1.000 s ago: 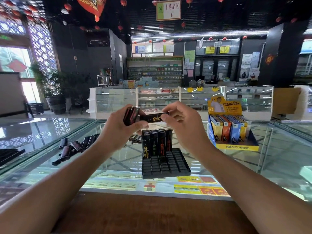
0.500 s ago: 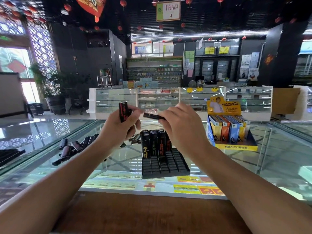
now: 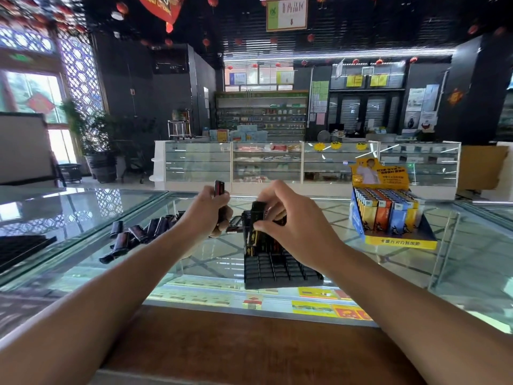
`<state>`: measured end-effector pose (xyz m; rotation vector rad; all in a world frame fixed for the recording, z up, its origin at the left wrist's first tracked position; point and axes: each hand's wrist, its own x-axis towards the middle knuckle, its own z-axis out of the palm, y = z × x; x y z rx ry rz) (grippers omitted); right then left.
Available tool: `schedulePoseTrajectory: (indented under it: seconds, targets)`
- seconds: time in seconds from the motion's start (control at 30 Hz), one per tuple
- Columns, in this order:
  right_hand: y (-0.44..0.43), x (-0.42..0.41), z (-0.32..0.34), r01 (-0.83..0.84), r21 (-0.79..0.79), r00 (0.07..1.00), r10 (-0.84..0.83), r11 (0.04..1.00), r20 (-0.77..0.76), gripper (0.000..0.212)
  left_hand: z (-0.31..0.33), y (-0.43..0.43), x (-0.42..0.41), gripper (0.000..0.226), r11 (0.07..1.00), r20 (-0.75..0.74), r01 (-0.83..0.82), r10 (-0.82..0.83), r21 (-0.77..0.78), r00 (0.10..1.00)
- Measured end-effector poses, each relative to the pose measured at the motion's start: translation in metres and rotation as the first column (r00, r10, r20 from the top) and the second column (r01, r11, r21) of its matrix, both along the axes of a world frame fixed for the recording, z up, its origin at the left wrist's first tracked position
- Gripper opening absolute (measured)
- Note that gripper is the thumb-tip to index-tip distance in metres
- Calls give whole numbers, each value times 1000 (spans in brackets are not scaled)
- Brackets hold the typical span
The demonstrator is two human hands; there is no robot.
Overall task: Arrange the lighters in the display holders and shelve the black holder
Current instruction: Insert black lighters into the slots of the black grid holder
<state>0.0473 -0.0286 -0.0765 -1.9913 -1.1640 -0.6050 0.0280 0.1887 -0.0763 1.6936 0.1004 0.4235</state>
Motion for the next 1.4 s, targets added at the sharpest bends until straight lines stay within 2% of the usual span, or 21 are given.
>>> schedulePoseTrajectory:
  seconds: [0.1,0.23,0.4,0.47,0.57,0.63,0.73,0.8,0.93,1.0,1.1,1.23,1.3,1.4]
  targets:
    - [1,-1,-5,66,-97,993,-55,993,106,37,0,-2,-1,21,998,51,-1,-2,61,999]
    - [4,-4,-4,98,-135,979,-72,986,189,38,1,0,-4,20,995,115,6,-17,99,993]
    - [3,-2,-6,73,-178,984,-42,981,174,38,2,1,-4,14,991,126,15,-31,132,992]
    - [3,-2,-6,81,-190,975,-39,978,218,32,4,0,-5,13,996,109,25,-35,90,993]
    - [3,0,-5,119,-111,958,-85,987,275,22,7,0,-10,20,993,151,116,-115,2,982]
    - [2,3,-3,135,-8,968,-131,991,213,26,9,0,-15,26,981,212,192,-184,-19,960]
    - [-1,9,1,150,154,976,-171,977,134,39,11,-3,-20,22,963,266,266,-268,44,926]
    - [-4,12,3,138,176,978,-162,975,132,44,11,-5,-22,16,955,268,283,-296,87,917]
    - [-6,14,3,91,129,980,-111,988,162,33,11,-8,-24,14,945,250,293,-321,145,913]
    - [-7,13,5,136,85,960,-153,987,234,32,11,-7,-25,16,941,250,303,-332,148,910]
    - [-10,9,9,272,41,863,-263,961,431,31,12,-8,-26,17,936,245,310,-343,164,907]
    - [-9,8,13,312,-19,733,-227,950,642,19,11,-11,-26,18,936,237,269,-321,225,917]
    - [-9,10,15,319,-20,732,-233,947,640,18,11,-11,-25,20,945,236,259,-303,200,923]
    - [-10,13,14,358,-19,773,-285,934,566,15,12,-7,-27,21,939,252,337,-344,72,904]
